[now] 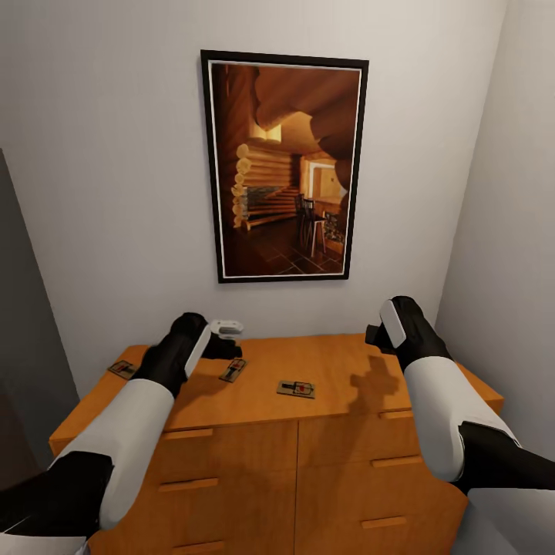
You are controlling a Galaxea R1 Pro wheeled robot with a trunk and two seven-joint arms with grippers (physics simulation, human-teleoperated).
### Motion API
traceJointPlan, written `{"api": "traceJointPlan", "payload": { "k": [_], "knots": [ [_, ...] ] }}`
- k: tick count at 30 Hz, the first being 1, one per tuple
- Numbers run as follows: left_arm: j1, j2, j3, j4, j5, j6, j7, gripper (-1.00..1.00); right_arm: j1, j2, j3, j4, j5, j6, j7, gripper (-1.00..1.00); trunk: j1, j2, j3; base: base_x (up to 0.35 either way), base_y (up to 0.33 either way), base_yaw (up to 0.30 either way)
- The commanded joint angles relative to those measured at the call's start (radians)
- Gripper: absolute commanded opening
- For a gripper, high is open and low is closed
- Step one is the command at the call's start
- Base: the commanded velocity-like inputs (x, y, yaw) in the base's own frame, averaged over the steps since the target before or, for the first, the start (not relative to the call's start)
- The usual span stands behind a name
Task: Take the four mousetraps from the cabinet in the bathroom and place them on the bathroom floor. Make sure all four end up on the same floor surface, and ensure that at least two of them are either under or directly next to the same bathroom sink.
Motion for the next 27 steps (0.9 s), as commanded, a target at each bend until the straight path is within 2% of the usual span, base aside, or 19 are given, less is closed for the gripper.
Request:
{"api": "traceJointPlan", "payload": {
  "k": [1,5,11,27],
  "knots": [
    [-0.002,0.0,-0.001,0.01,0.001,0.004,-0.001,1.0,-0.001,0.001,-0.004,-0.001,-0.012,0.001,-0.009,-1.0,0.0,-0.001,-0.001,0.0,0.0,0.0],
    [-0.018,0.0,-0.001,0.058,-0.001,0.002,-0.001,1.0,-0.001,0.001,-0.004,-0.001,-0.012,0.001,-0.009,-1.0,0.0,-0.001,-0.001,0.0,0.0,0.0],
    [-0.072,-0.003,-0.001,0.132,0.001,0.0,-0.003,1.0,0.003,0.001,-0.003,0.003,-0.012,0.001,-0.009,-1.0,0.0,-0.001,-0.001,0.0,0.0,0.0],
    [-0.099,-0.008,0.0,0.153,-0.001,0.0,-0.003,1.0,0.01,0.0,-0.004,0.005,-0.012,0.001,-0.008,-1.0,0.0,-0.001,-0.001,0.0,0.0,0.0]
  ]
}}
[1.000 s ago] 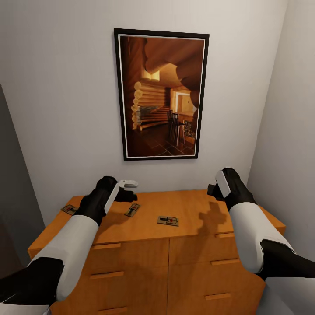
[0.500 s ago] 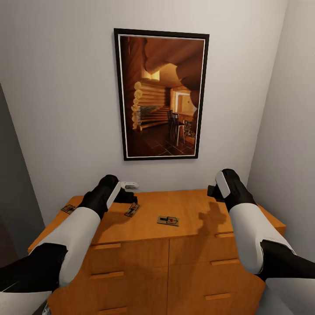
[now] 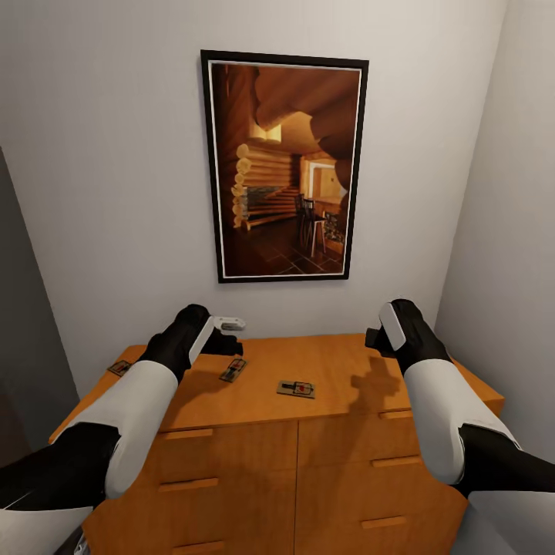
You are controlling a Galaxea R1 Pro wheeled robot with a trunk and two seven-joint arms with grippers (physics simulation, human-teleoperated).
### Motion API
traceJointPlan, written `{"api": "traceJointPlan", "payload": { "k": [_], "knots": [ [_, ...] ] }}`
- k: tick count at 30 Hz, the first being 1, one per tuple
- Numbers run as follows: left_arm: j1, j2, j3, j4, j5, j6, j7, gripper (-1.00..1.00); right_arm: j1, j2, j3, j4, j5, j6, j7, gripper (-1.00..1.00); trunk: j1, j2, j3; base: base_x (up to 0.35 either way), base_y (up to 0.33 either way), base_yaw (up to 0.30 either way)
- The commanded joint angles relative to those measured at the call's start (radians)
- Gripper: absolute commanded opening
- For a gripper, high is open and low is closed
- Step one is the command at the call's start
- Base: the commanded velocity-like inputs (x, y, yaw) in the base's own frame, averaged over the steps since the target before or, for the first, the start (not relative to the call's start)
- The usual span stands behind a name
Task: Take the four mousetraps from the cabinet in the bathroom and place them on the bathroom floor. Make sure all four end up on the same floor surface, and ensure that at least two of them are either under or directly next to the same bathroom sink.
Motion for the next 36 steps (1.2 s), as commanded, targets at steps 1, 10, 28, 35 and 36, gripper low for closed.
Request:
{"api": "traceJointPlan", "payload": {
  "k": [1,10,28,35,36],
  "knots": [
    [-0.001,0.001,-0.003,-0.004,0.001,0.004,-0.002,1.0,-0.001,0.001,-0.004,-0.001,-0.012,0.001,-0.009,-1.0,0.0,-0.001,-0.001,0.0,0.0,0.0],
    [-0.001,-0.005,-0.005,-0.013,-0.006,0.006,-0.002,1.0,-0.001,0.001,-0.004,-0.001,-0.011,0.001,-0.009,-1.0,0.0,-0.001,-0.001,0.0,0.0,0.0],
    [-0.001,-0.005,-0.005,-0.005,-0.009,0.004,-0.001,1.0,-0.001,-0.001,-0.004,-0.001,-0.01,0.001,-0.009,-1.0,0.0,-0.001,-0.001,0.067,0.0,0.0],
    [-0.001,-0.007,-0.006,0.02,-0.007,0.003,-0.001,1.0,-0.001,-0.001,-0.004,-0.001,-0.01,0.001,-0.009,-1.0,0.0,-0.001,-0.001,0.004,0.0,0.0],
    [-0.001,-0.007,-0.007,0.025,-0.007,0.003,-0.001,1.0,-0.001,-0.001,-0.004,-0.001,-0.01,0.001,-0.009,-1.0,0.0,-0.001,-0.001,0.001,0.0,0.0]
  ]
}}
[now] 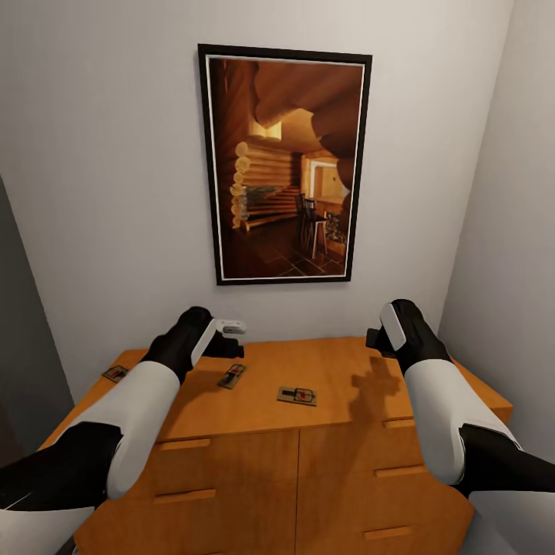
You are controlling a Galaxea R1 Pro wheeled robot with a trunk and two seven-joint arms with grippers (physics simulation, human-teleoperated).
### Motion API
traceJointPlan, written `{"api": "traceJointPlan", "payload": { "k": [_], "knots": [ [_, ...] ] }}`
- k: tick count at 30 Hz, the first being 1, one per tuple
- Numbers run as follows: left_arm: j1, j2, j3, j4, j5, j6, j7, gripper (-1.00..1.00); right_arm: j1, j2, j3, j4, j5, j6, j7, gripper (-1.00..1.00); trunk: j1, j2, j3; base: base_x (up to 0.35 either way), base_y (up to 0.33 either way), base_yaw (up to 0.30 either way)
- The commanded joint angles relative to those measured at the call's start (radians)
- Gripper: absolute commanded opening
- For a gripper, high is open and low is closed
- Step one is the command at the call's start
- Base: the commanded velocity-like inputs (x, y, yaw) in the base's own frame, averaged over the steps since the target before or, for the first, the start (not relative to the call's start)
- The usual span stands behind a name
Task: Take the four mousetraps from the cabinet in the bathroom and place them on the bathroom floor. Make sure all four end up on the same floor surface, and ensure that at least two of them are either under or directly next to the same bathroom sink.
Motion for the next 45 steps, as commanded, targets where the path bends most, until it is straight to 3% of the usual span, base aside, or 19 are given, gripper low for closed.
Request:
{"api": "traceJointPlan", "payload": {
  "k": [1,27,45],
  "knots": [
    [-0.001,0.0,-0.004,0.008,0.0,0.004,-0.003,1.0,-0.001,0.001,-0.004,-0.001,-0.012,0.001,-0.009,-1.0,0.0,-0.001,-0.001,0.0,0.0,0.0],
    [-0.001,-0.006,-0.005,0.064,-0.002,0.003,-0.003,1.0,-0.001,0.001,-0.004,0.0,-0.016,0.001,-0.009,-1.0,0.0,-0.001,-0.001,0.0,0.0,0.0],
    [-0.001,-0.004,-0.006,0.129,-0.003,-0.001,-0.004,1.0,-0.001,-0.004,-0.004,0.066,-0.012,0.001,-0.006,-1.0,0.0,-0.001,-0.001,0.0,0.0,0.0]
  ]
}}
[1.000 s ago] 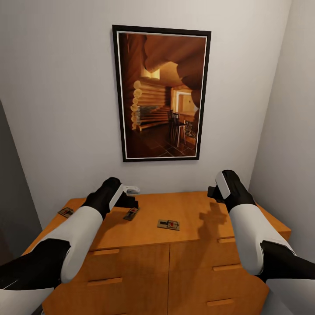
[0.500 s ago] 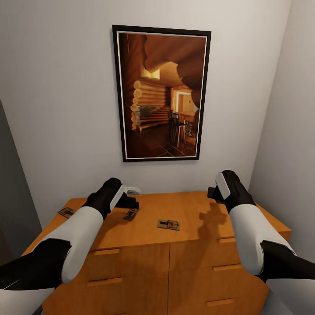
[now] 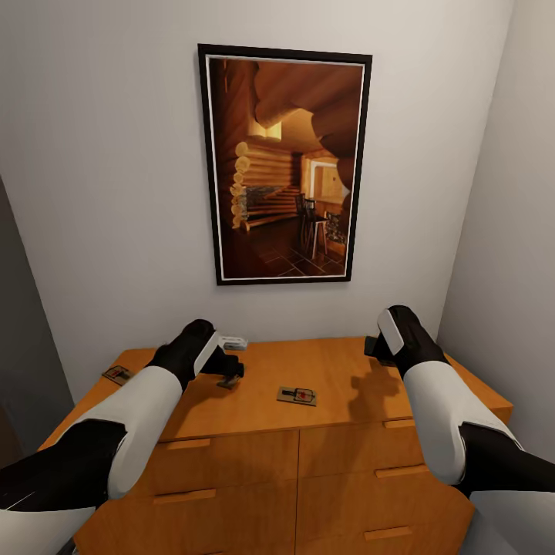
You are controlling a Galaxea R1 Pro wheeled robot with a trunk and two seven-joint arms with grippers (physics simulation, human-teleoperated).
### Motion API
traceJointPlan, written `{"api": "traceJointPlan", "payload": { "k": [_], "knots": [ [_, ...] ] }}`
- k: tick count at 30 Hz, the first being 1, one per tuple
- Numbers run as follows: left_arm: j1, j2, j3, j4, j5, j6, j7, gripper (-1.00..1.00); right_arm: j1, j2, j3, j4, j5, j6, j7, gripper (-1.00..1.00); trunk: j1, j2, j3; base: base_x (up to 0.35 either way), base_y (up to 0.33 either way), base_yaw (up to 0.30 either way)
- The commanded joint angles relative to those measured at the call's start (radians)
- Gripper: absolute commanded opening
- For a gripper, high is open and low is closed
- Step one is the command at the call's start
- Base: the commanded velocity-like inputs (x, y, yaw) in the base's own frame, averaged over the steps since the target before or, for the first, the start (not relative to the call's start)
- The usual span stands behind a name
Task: Take the four mousetraps from the cabinet in the bathroom and place them on the bathroom floor. Make sure all four end up on the same floor surface, and ensure that at least two of them are either under or directly next to the same bathroom sink.
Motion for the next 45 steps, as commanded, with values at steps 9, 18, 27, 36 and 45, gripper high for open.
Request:
{"api": "traceJointPlan", "payload": {
  "k": [9,18,27,36,45],
  "knots": [
    [-0.001,0.0,-0.005,0.011,-0.001,0.003,-0.004,1.0,-0.001,-0.002,-0.004,0.002,-0.012,0.0,-0.009,-1.0,0.0,-0.001,-0.001,0.0,0.0,0.0],
    [-0.001,0.001,-0.005,-0.002,-0.002,0.002,-0.003,1.0,-0.001,-0.002,-0.004,0.004,-0.012,0.0,-0.009,-1.0,0.0,-0.001,-0.001,0.0,0.0,0.0],
    [-0.001,0.0,-0.017,-0.006,-0.004,0.002,-0.003,1.0,-0.001,-0.002,-0.004,0.004,-0.012,0.0,-0.009,-1.0,0.0,-0.001,-0.001,0.064,0.0,0.0],
    [-0.001,0.0,-0.019,-0.008,-0.003,0.002,-0.003,1.0,-0.001,-0.002,-0.004,0.004,-0.012,0.0,-0.009,-1.0,0.0,-0.001,-0.001,0.039,0.0,0.0],
    [-0.001,0.0,-0.017,-0.007,-0.003,0.002,-0.003,1.0,-0.001,-0.003,-0.004,0.004,-0.012,0.0,-0.009,-1.0,0.0,-0.001,-0.001,0.003,0.0,0.0]
  ]
}}
